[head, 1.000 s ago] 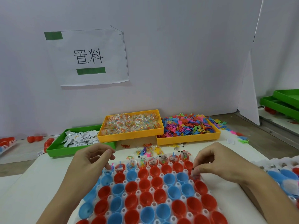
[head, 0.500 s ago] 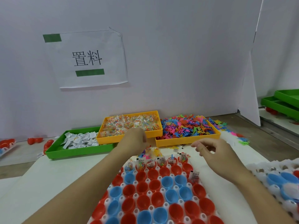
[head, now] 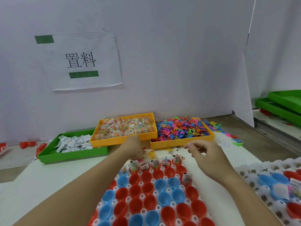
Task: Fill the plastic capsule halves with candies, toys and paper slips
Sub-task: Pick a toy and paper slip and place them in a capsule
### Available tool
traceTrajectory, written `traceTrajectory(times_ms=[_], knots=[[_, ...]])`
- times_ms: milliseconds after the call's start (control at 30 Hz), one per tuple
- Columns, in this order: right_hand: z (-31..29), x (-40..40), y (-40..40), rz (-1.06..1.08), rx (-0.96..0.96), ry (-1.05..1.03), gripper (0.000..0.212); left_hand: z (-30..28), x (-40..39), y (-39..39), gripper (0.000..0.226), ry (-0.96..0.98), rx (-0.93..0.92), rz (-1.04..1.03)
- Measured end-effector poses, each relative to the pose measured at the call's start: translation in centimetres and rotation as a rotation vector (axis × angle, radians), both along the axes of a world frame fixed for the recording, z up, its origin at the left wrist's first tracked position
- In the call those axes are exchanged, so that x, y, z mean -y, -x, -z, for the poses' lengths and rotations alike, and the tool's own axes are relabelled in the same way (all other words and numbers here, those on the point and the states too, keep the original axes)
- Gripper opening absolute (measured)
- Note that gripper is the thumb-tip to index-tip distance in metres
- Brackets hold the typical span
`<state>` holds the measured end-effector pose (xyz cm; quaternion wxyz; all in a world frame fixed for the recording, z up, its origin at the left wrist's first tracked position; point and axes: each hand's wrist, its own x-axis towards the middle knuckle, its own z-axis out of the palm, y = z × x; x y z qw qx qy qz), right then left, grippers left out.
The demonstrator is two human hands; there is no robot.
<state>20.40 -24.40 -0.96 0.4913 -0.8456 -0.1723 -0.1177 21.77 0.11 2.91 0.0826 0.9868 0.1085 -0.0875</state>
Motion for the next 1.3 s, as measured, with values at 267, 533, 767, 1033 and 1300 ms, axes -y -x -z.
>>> traceTrajectory(times_ms=[267,533,767,1033,1300], knots=[[-0.1,-0.2,0.2,0.011,0.005,-0.002,0.018,-0.7,-1.0,1.7,0.020,0.259,0.280,0.034],[-1.1,-1.8,1.8,-0.085,0.088,-0.060,0.017,-2.7,-0.7,7.8,0.015,0.768,0.550,0.118],[-2.6,-3.6,3.3,-0.157,0.118,-0.056,0.013,-2.0,-1.6,12.9,0.020,1.137,0.667,0.079],[-5.8,-7.9,4.6,-0.357,0.133,0.087,0.011,-1.7,-4.0,15.0,0.021,1.144,0.704,0.014],[-5.7,-9.1,6.4,-0.540,-0.093,0.089,0.021,-1.4,-3.1,15.9,0.014,1.223,0.684,0.086]])
